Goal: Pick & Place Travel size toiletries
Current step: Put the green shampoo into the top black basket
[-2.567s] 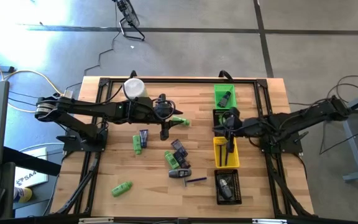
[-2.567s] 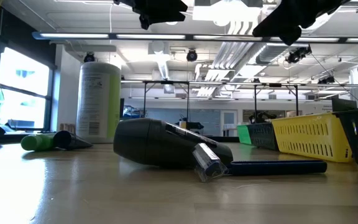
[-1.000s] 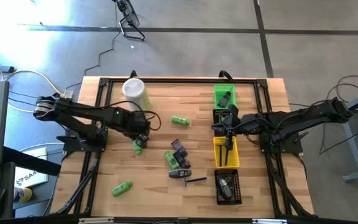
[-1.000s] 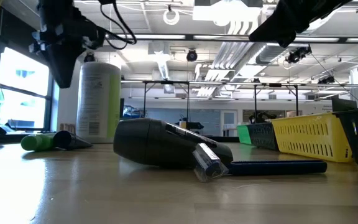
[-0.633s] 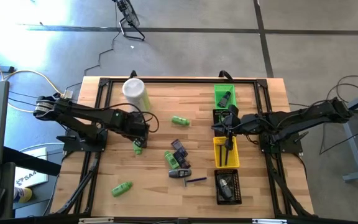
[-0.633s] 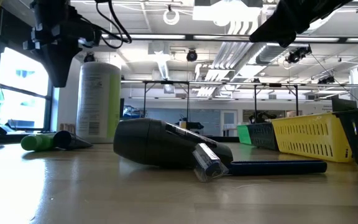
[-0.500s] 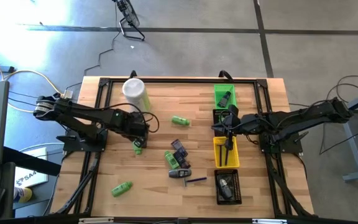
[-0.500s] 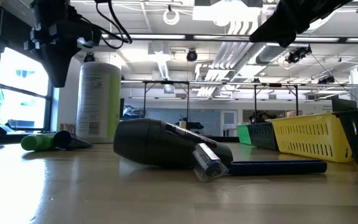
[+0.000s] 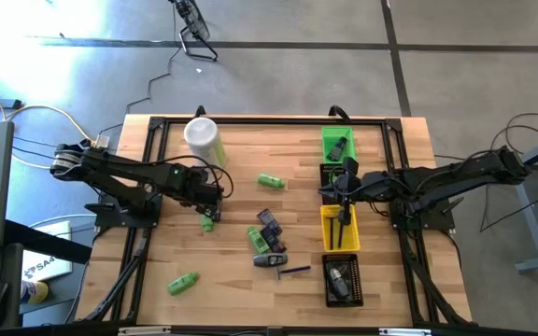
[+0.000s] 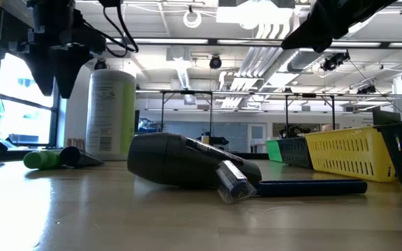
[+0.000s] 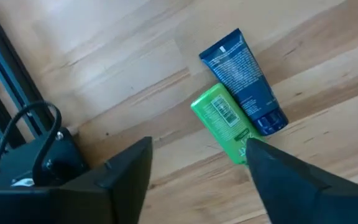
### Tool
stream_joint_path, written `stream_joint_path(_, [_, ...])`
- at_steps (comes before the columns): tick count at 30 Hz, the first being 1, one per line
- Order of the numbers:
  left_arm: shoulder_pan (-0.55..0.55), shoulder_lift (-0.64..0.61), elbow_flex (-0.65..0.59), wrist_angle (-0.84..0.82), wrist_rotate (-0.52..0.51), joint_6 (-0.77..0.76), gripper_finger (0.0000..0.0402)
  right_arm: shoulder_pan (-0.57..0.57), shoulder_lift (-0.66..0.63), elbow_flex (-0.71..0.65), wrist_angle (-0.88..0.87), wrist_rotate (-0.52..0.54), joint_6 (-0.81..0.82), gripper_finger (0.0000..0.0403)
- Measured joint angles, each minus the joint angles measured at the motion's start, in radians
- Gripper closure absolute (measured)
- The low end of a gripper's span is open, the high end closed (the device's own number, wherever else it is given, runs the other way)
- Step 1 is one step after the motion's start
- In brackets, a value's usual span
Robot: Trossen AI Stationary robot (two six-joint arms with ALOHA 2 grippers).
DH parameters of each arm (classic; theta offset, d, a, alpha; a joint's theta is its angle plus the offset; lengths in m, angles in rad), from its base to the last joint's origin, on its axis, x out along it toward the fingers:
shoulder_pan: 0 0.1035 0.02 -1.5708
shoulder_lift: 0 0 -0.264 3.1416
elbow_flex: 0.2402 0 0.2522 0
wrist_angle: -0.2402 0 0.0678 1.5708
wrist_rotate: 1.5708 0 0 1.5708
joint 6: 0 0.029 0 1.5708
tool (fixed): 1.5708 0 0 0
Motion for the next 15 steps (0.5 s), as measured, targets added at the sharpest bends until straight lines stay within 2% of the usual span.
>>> stream_joint_path(5, [0.0, 0.0, 0.0, 0.001, -0.001, -0.032, 0.0112, 0.0, 0.0, 0.0, -0.022, -0.001, 0.001, 0.0379])
stream_joint_path(8, [0.0, 0.014, 0.0, 0.015, -0.003, -0.081, 0.0108, 0.0, 0.0, 0.0, -0.023, -0.001, 0.002, 0.0379])
stream_joint_path(15, [-0.001, 0.097, 0.0, 0.026, 0.004, -0.085, 0.0107, 0.0, 0.001, 0.0, -0.023, -0.001, 0.003, 0.0379])
